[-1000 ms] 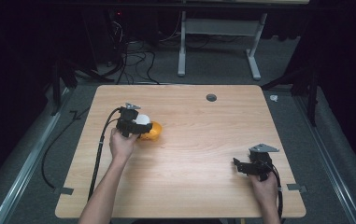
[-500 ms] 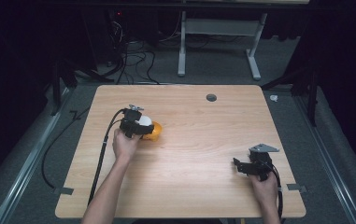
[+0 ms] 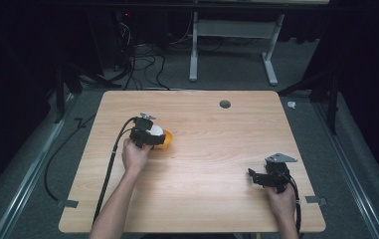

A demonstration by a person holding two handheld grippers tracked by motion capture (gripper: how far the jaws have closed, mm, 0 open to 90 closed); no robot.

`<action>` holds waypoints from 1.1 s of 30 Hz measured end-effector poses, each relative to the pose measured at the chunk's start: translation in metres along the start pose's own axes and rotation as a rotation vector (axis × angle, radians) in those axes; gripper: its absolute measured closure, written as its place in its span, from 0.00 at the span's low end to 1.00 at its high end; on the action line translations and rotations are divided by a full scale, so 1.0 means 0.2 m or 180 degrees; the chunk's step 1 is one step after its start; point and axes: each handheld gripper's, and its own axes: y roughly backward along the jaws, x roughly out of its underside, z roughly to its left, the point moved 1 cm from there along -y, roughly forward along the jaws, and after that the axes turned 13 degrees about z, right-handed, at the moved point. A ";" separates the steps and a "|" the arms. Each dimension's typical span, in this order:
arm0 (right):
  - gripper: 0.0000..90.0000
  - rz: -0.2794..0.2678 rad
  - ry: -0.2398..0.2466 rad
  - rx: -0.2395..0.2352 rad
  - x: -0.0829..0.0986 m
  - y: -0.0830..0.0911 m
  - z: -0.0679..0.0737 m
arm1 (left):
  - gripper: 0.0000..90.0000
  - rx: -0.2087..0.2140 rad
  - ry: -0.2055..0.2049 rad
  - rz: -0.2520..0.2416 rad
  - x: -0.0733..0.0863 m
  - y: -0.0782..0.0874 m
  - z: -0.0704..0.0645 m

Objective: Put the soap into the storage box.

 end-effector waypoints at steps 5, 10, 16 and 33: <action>0.22 -0.0001 0.0004 0.0000 0.00 0.00 0.00 | 0.27 -0.0004 -0.0004 0.0023 0.00 -0.01 0.00; 0.22 0.0001 -0.0002 0.0001 0.00 0.00 0.00 | 0.27 -0.0009 -0.0004 0.0035 0.00 -0.02 -0.01; 0.22 0.0001 -0.0003 0.0001 0.00 0.00 0.00 | 0.27 -0.0007 -0.0005 0.0058 0.00 -0.04 -0.01; 0.22 0.0001 -0.0002 0.0001 0.00 0.00 0.00 | 0.27 -0.0021 -0.0010 0.0158 0.01 -0.06 -0.03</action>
